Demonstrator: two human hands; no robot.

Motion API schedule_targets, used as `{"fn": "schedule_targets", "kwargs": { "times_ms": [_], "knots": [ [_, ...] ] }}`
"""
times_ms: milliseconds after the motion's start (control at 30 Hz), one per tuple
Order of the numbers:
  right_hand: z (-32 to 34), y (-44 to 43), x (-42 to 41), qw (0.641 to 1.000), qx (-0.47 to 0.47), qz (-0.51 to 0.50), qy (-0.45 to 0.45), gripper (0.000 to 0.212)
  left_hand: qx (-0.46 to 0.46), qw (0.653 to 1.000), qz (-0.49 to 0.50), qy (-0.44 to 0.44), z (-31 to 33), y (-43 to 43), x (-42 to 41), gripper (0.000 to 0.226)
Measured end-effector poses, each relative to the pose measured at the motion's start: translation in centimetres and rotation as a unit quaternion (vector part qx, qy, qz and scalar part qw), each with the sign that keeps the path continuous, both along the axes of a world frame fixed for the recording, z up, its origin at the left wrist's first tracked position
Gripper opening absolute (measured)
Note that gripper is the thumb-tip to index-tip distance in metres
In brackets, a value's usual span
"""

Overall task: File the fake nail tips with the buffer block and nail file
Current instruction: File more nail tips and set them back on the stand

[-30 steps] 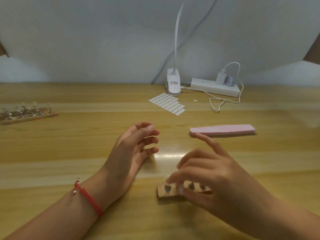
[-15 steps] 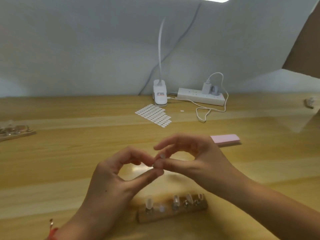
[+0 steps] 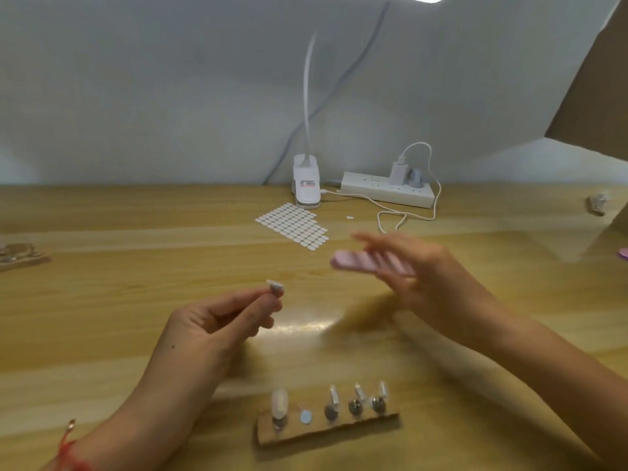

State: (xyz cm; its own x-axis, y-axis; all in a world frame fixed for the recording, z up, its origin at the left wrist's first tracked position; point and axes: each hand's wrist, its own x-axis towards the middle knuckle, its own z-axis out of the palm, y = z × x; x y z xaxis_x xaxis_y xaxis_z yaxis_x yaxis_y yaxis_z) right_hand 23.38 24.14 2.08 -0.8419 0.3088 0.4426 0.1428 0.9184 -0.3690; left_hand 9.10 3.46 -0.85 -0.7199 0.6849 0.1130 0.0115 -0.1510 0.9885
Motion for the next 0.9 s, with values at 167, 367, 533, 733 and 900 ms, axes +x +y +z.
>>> {"fn": "schedule_targets", "kwargs": {
  "times_ms": [167,367,533,733,900],
  "knots": [
    [1.8,-2.8,0.2,0.960,-0.153,0.034,0.230,0.038,0.018,0.983,-0.138,-0.121,0.0,-0.2,-0.5,0.045],
    [-0.6,-4.6,0.6,0.946,0.226,0.151,0.175,0.036,0.029,0.956,-0.227,-0.186,-0.1,-0.5,-0.3,0.033],
    [-1.4,-5.0,0.2,0.959,0.184,0.152,0.155,0.040,0.042,0.957,-0.233,-0.166,0.1,-0.6,0.1,0.022],
    [-1.0,-4.9,-0.1,0.969,0.148,0.132,0.151,0.039,0.032,0.971,-0.197,-0.129,0.0,-0.4,0.1,0.021],
    [-1.6,-6.5,-0.3,0.975,0.084,0.171,0.118,0.025,0.039,0.968,-0.214,-0.125,-0.1,-0.3,0.2,0.019]
  ]
}}
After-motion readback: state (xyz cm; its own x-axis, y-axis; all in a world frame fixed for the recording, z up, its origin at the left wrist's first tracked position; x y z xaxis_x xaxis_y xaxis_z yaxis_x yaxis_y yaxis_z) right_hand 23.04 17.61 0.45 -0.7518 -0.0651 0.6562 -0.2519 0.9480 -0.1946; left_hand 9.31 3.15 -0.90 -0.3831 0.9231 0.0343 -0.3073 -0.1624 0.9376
